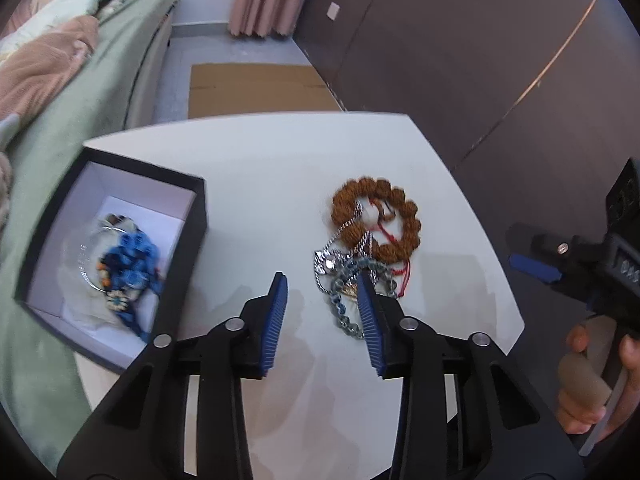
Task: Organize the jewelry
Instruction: 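Lower the right tool onto the brown bead bracelet and close, then lift the brown bead bracelet with the right tool toward the black box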
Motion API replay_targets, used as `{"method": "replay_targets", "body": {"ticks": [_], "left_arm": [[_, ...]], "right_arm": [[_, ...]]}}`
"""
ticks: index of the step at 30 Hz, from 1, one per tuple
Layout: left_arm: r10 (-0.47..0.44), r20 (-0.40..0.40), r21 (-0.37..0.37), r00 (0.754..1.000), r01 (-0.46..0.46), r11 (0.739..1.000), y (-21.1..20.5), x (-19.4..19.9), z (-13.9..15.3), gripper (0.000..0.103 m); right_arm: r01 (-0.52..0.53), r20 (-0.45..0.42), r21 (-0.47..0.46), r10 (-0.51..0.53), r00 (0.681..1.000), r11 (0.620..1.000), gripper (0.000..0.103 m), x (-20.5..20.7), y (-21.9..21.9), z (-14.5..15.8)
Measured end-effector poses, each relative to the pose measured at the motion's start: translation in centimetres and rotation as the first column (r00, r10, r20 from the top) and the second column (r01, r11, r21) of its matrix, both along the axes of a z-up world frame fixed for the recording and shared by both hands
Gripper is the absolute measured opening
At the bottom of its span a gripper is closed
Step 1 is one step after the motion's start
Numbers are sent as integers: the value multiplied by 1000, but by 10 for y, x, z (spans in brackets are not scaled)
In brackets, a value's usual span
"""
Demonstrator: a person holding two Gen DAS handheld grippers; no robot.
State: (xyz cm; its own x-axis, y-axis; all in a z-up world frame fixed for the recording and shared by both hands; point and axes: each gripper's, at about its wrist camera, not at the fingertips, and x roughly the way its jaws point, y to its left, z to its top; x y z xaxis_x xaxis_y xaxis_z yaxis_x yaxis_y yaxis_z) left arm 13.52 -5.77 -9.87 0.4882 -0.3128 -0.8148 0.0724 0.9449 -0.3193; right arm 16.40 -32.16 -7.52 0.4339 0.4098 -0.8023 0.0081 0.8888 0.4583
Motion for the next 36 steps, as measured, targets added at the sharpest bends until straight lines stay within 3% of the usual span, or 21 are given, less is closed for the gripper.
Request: {"method": "replay_targets", "body": {"ticks": [4,11,13,16,17,23,29,36], "left_arm": [[-22,-24,27,999,23,999,-12,2,-12,31],[-47,-59,100,997,52,994,-35,5,-29,26],[-51,-75,136,996,61,989,-41,5,-34,25],[-44,-65,203,997,56,978,-48,5,-36,15],[-44,-69,199,997,57,978,-48,6,-36,10],[-39,-27,113,999,42,993,-39,4,-19,9],[-37,21,-5,999,37,999,-22,-3,8,9],[-9,81,-31,997,11,999,-2,-12,31,9]], "right_arm": [[-20,-17,-57,19,1000,998,83,0,7,-4],[-30,-72,-92,23,997,995,64,7,11,-23],[-30,-76,-94,23,997,995,63,10,12,-25],[-30,-63,-82,25,998,996,63,10,12,-20],[-30,-54,-82,26,998,996,63,10,13,-18],[-14,-53,-104,9,999,995,62,21,20,-25],[10,-93,-98,-19,996,995,51,38,24,-45],[24,-71,-100,-31,997,995,43,50,37,-49]]}}
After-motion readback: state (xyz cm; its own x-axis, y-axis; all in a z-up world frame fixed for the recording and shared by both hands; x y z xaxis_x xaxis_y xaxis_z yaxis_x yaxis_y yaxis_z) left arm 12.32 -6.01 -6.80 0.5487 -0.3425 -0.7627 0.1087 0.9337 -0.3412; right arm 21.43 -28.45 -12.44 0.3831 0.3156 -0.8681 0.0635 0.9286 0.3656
